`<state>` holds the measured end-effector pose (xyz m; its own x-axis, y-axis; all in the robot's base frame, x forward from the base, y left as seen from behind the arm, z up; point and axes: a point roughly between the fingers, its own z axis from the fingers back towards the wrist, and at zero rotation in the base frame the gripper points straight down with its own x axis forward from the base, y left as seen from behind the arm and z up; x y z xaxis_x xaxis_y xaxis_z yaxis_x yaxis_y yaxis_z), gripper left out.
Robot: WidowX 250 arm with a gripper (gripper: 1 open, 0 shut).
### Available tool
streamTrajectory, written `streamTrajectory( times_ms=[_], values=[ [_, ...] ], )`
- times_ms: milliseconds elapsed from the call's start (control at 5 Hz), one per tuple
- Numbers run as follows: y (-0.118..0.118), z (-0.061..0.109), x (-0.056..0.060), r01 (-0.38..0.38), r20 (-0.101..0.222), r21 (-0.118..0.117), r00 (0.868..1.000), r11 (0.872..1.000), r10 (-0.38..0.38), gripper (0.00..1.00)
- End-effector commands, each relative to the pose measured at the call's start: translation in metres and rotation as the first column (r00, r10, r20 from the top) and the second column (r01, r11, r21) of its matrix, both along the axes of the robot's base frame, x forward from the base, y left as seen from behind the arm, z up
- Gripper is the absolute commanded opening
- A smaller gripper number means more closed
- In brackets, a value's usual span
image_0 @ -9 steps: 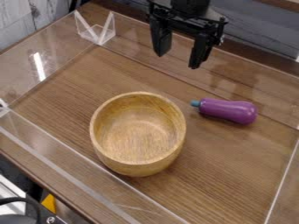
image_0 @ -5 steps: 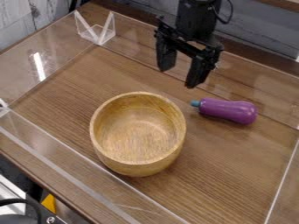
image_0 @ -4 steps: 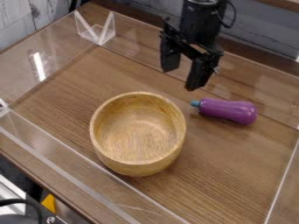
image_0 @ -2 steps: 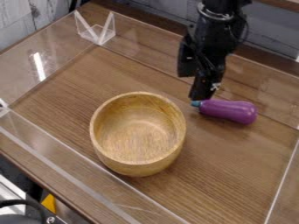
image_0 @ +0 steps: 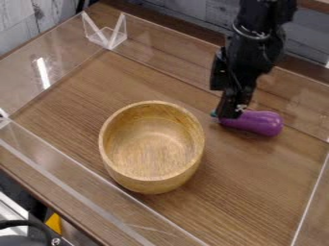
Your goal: Put the purple eggplant in the brown bowl
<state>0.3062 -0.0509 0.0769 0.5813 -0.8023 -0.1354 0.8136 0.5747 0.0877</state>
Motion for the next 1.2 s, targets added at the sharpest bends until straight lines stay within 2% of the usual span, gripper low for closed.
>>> streamTrajectory(
  times_ms=[0,600,1000],
  values=[
    [-0.004,0.004,0.009,0.031,0.066,-0.005,0.997,1.000,-0.031,1.00],
    [-0.001,-0.012,0.020,0.019,0.119,-0.020,0.993,1.000,-0.016,1.00],
    [0.002,-0.022,0.025,0.001,0.138,-0.036,0.990,0.999,0.004,1.00]
  ],
)
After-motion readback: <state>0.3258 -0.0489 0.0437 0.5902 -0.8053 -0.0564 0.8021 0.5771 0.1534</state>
